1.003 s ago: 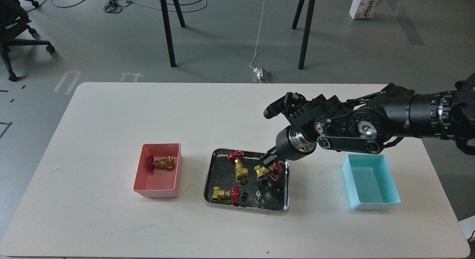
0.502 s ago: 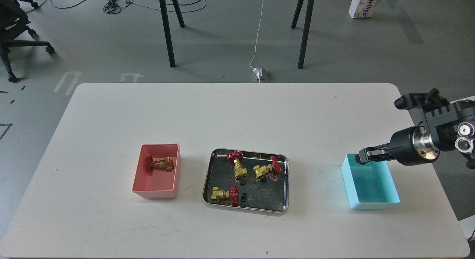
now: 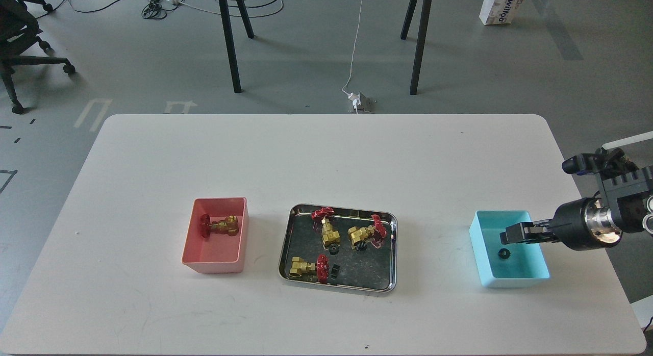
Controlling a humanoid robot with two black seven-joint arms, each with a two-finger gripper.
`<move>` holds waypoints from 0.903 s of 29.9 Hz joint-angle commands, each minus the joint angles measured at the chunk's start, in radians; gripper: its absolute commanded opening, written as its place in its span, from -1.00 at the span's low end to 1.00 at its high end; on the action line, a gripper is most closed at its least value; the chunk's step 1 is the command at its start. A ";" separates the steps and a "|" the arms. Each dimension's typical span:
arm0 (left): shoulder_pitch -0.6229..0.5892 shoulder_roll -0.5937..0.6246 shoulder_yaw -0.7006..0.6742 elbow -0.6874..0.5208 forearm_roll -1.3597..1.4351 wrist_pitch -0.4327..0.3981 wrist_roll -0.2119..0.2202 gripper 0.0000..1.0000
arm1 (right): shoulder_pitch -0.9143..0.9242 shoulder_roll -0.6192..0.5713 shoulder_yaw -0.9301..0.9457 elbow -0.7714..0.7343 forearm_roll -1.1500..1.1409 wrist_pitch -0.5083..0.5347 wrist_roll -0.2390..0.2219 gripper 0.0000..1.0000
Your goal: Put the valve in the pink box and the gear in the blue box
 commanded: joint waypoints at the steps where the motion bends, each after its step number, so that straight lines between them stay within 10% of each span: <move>1: 0.002 0.001 -0.001 -0.005 0.000 0.000 -0.006 0.94 | -0.004 -0.003 0.058 0.000 0.015 -0.005 -0.002 0.40; 7: 0.035 -0.017 0.013 -0.058 0.002 0.000 -0.006 0.97 | -0.027 0.043 0.458 -0.173 0.325 -0.099 -0.012 0.63; 19: 0.074 -0.224 0.016 -0.072 0.006 0.029 0.014 0.98 | -0.035 0.526 0.951 -0.799 0.754 -0.552 -0.059 0.69; 27: 0.086 -0.284 0.058 -0.072 0.009 0.037 0.014 0.98 | -0.046 0.729 0.942 -1.039 0.757 -0.670 -0.045 0.96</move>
